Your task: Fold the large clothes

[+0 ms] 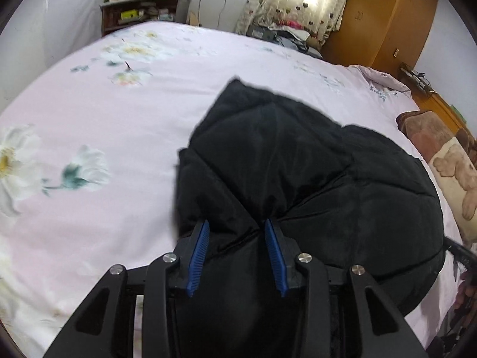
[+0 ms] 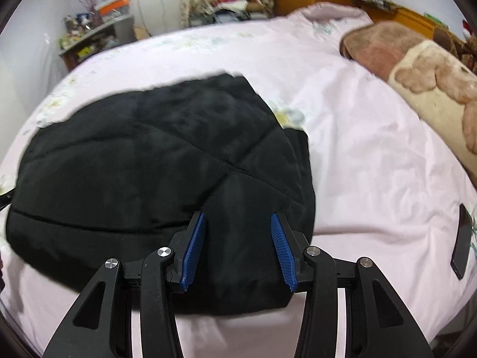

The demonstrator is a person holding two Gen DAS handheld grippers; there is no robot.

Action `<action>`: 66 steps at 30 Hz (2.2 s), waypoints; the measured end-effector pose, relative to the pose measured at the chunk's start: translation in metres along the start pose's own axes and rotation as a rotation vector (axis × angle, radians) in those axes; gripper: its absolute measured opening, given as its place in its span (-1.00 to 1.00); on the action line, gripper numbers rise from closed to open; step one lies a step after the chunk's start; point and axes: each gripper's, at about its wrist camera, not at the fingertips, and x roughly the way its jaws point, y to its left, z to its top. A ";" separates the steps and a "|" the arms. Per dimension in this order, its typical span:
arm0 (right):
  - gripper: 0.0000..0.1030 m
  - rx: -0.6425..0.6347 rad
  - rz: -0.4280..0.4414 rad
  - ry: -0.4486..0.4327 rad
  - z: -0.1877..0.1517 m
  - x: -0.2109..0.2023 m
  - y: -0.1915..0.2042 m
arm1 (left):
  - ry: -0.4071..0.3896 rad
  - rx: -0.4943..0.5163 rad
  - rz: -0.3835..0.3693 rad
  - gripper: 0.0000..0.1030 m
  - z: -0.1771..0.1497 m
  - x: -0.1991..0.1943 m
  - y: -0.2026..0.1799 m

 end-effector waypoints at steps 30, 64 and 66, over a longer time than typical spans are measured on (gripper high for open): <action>0.41 0.092 0.057 0.021 0.005 0.017 -0.036 | 0.036 -0.111 -0.057 -0.04 0.003 0.012 0.038; -0.17 0.268 0.487 0.153 0.020 0.088 -0.074 | 0.081 -0.100 -0.228 -0.28 0.009 0.031 0.048; -0.30 0.239 0.457 0.144 0.023 0.079 -0.069 | 0.077 -0.088 -0.196 -0.38 0.013 0.023 0.043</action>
